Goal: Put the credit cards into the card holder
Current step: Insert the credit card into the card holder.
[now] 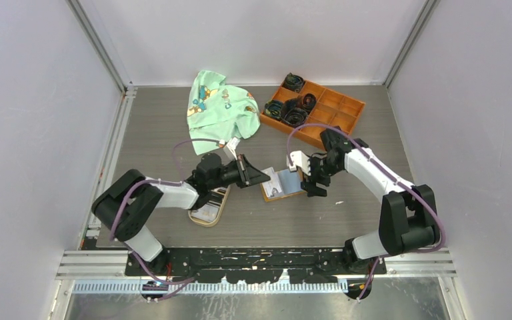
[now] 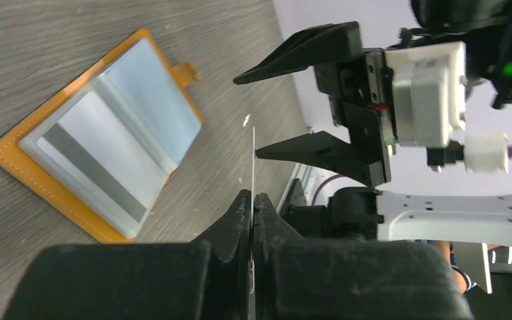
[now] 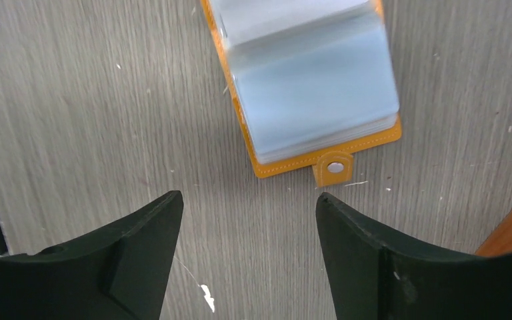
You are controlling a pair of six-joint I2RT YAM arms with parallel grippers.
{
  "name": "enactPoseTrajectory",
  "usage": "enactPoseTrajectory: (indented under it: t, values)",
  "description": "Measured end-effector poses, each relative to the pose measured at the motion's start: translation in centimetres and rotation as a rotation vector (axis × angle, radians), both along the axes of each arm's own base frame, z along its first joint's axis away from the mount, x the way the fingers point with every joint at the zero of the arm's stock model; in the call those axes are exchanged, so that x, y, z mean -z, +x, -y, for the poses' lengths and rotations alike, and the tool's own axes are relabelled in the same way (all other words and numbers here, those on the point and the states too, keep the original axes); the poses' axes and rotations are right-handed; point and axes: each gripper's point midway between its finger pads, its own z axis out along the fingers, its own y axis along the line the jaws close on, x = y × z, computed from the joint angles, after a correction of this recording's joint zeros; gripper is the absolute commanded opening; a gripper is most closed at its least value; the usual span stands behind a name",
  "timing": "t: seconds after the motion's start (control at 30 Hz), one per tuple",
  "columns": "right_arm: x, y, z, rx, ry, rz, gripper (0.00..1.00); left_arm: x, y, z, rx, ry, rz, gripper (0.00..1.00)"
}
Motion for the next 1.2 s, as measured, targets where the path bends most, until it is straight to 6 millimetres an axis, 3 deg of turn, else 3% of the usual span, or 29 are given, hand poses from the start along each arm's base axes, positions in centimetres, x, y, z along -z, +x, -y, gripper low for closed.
enactPoseTrajectory:
  t: [0.2,0.5,0.87,1.2]
  values:
    - [2.2,-0.2,1.0,-0.073,-0.058,0.052,0.82,4.0,0.7,0.9,-0.01,0.083,-0.056,0.0]
    - [3.4,0.8,-0.1,-0.136,-0.083,0.097,0.8,8.1,2.2,1.4,-0.057,0.144,-0.115,0.0]
    - [5.0,0.9,0.1,-0.113,-0.124,0.051,0.63,8.8,3.5,2.5,-0.081,0.118,-0.141,0.0]
    - [5.7,0.8,-0.1,-0.104,-0.154,0.019,0.59,9.5,3.8,2.8,-0.096,0.102,-0.177,0.0]
